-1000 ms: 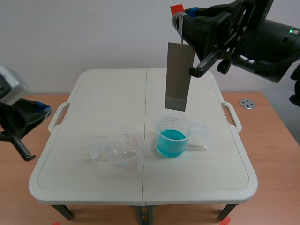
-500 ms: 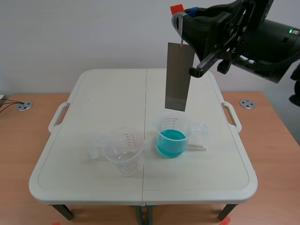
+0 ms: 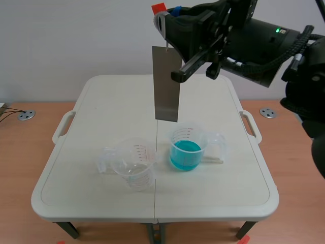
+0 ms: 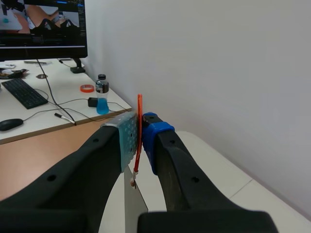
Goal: Hold the metal plate by the orange handle, dip it into the blue solution, take it out and point at it, then put the plate back in the beaker on the left.
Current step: 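Put the plate into the left beaker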
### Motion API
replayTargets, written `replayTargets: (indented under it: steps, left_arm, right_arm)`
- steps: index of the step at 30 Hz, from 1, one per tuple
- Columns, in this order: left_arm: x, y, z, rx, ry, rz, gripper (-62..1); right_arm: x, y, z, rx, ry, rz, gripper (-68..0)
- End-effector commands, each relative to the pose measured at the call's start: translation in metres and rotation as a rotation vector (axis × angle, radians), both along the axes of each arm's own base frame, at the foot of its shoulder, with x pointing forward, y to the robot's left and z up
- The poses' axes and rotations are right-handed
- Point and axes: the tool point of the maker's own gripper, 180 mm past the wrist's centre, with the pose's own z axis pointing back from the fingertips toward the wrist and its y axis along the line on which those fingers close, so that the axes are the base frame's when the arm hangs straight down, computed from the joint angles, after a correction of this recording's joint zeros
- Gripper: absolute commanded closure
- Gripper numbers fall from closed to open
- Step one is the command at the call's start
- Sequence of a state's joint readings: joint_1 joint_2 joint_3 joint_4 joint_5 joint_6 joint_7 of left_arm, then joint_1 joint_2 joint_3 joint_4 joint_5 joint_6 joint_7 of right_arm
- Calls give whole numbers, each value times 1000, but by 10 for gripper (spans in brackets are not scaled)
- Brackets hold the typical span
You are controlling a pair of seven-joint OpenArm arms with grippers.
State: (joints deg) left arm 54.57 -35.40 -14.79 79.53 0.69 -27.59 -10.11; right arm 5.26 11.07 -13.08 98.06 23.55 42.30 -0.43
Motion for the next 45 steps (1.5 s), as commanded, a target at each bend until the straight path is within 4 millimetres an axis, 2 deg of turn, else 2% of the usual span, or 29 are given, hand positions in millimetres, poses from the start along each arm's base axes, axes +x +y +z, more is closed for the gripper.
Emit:
replayTargets:
  steps: [1, 8, 14, 21, 27, 33, 45]
  left_arm:
    - [-6, -11, -5, -33, 14, 1, -15]
    - [-53, -55, -27, -133, 151, -45, -15]
    - [-72, -74, -44, -159, 213, -90, -15]
    - [-76, -72, -69, -137, 265, -107, -15]
    - [-90, -67, -84, -122, 322, -105, -15]
    - [-101, -63, -91, -113, 362, -103, -15]
    - [-106, -60, -100, -103, 387, -77, -15]
  right_arm:
    - [-3, 7, 19, 32, -49, 26, -13]
    - [-8, 30, 16, 29, -29, 57, -13]
    - [-13, 48, 13, 24, -7, 86, -13]
    - [-20, 67, 10, 8, 9, 116, -13]
    - [-27, 78, 10, 13, 16, 145, -13]
    - [-33, 85, 2, 4, 44, 160, -13]
    - [-39, 85, -13, 1, 93, 150, -13]
